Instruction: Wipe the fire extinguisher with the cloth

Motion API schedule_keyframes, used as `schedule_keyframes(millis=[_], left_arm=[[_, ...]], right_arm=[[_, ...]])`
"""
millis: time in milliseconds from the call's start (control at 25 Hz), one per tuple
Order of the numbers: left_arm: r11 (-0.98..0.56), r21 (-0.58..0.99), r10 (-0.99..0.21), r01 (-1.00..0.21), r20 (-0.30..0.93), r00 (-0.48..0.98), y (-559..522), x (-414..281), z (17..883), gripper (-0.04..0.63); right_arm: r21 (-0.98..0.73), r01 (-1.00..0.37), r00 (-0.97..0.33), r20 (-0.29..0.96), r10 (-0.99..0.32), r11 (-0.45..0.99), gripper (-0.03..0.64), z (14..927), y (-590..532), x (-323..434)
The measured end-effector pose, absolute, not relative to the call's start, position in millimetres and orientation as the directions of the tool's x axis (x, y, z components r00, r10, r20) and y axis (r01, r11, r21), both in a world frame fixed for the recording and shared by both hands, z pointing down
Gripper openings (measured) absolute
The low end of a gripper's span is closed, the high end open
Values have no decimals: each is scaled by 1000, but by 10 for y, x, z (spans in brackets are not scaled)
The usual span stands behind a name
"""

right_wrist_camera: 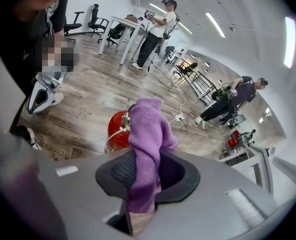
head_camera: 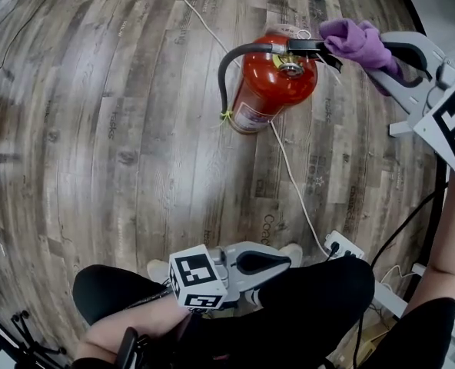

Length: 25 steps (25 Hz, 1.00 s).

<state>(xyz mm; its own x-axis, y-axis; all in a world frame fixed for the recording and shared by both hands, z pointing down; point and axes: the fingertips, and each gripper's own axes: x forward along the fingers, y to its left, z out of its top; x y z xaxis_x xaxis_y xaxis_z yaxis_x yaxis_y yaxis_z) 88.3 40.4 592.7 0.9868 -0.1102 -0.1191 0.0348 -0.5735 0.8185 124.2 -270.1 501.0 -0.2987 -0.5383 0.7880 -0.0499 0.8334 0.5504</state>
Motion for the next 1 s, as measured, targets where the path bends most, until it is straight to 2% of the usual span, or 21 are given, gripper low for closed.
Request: schedule_keyframes(millis=[200, 360, 560, 640, 760, 1000], left_arm=[[-570, 821, -113, 27, -111, 987, 393, 878, 5944, 0], [-572, 819, -106, 31, -111, 988, 385, 913, 5958, 0], [-568, 822, -101, 32, -109, 989, 410, 975, 5959, 0], [-573, 818, -95, 38, -112, 989, 425, 973, 5926, 0], [-577, 816, -98, 32, -108, 989, 420, 929, 5936, 0], [-581, 813, -89, 39, -111, 990, 452, 960, 5936, 0]], right_arm=[[566, -121, -314, 757, -572, 816, 86, 5105, -2473, 1322], [581, -147, -392, 709, -586, 801, 86, 5193, -2080, 796], [601, -206, -421, 657, -625, 772, 86, 5410, -2213, 406], [573, -245, -434, 656, -617, 782, 86, 5455, -2268, 487], [588, -271, -368, 668, -646, 762, 86, 5576, -2361, 826], [504, -435, -287, 708, -645, 747, 86, 5898, -2532, 1383]])
